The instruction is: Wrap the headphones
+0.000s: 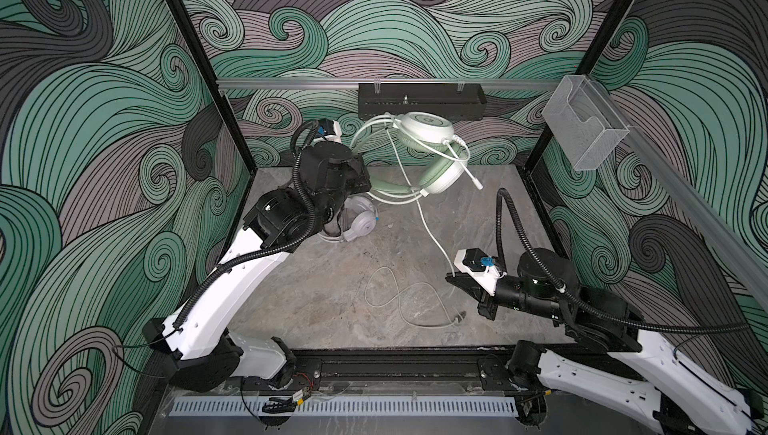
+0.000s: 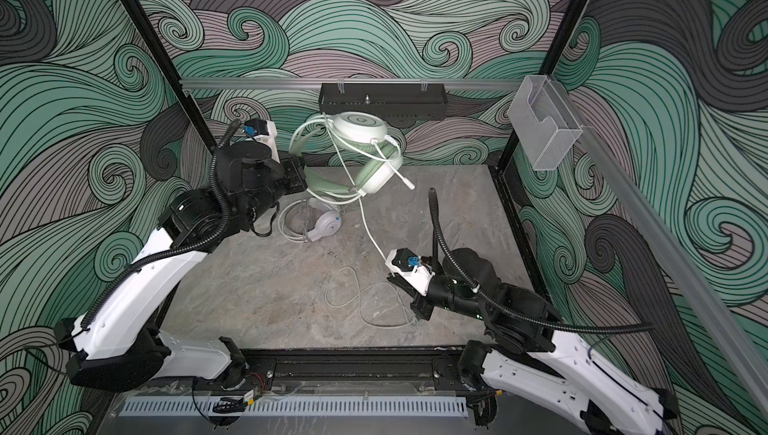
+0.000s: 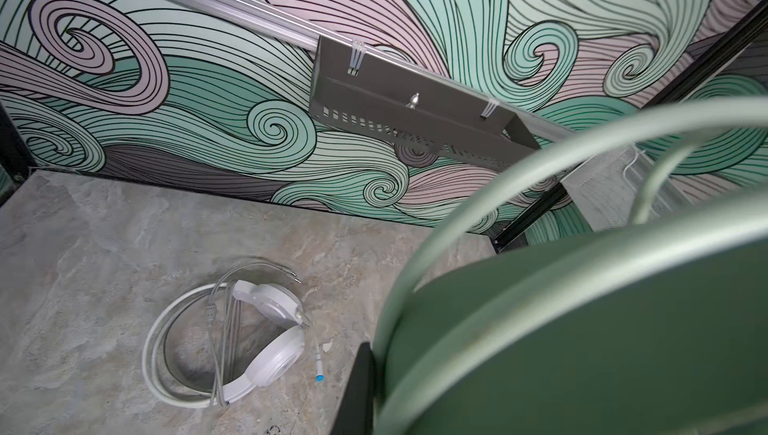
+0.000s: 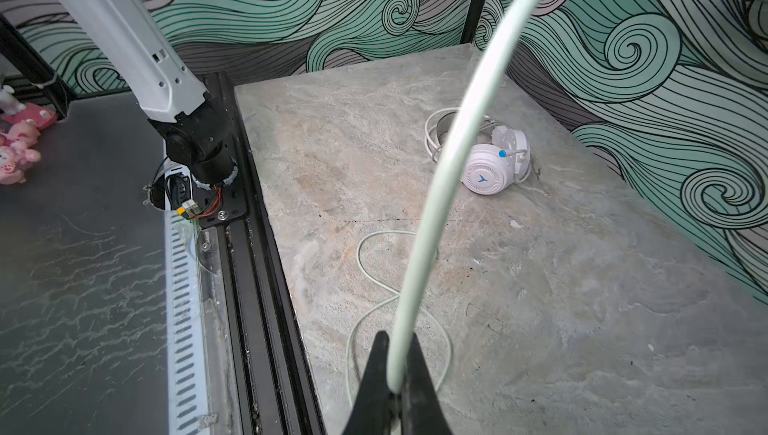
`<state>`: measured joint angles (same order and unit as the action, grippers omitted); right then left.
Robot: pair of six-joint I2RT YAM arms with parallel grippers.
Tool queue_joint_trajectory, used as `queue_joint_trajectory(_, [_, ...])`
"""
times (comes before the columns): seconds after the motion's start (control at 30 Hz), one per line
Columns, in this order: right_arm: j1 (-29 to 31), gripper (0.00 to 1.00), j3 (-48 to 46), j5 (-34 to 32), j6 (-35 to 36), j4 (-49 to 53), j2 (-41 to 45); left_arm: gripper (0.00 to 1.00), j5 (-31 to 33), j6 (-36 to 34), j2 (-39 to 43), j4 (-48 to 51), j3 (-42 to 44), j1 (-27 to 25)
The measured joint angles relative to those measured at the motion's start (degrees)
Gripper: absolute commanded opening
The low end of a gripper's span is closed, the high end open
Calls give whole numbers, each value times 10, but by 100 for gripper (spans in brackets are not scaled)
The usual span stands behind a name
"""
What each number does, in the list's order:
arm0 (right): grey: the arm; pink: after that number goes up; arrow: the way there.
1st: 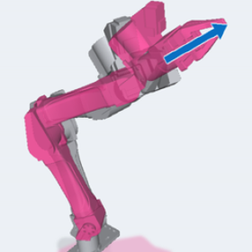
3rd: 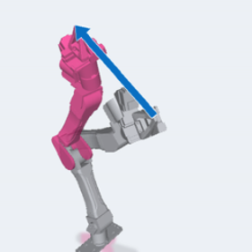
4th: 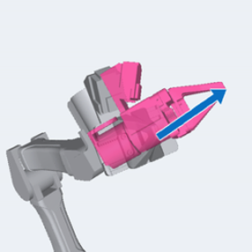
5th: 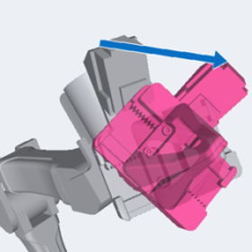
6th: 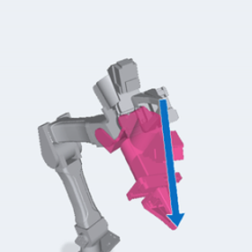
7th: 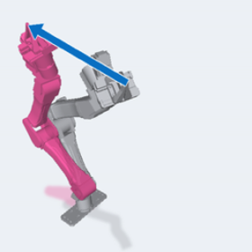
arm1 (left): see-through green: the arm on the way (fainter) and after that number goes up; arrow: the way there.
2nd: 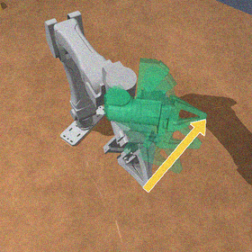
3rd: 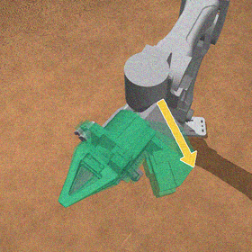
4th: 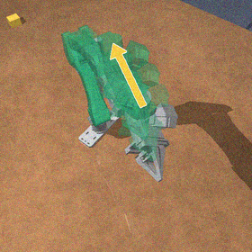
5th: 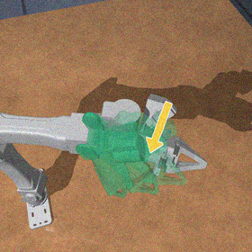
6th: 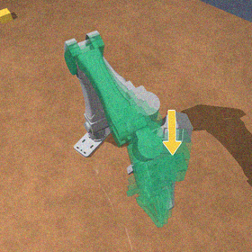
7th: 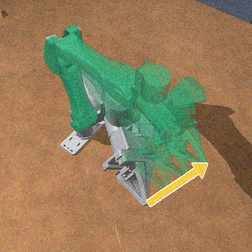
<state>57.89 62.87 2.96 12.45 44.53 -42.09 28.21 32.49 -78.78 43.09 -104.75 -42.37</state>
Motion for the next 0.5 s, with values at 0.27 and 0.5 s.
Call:
queue_joint_trajectory(0.27, [108,0,106,-110,49,81,-64,0,47,-47,-25,10,1,0])
queue_joint_trajectory(0.5, [172,0,184,-193,84,137,-129,0,80,-92,-25,11,30,0])
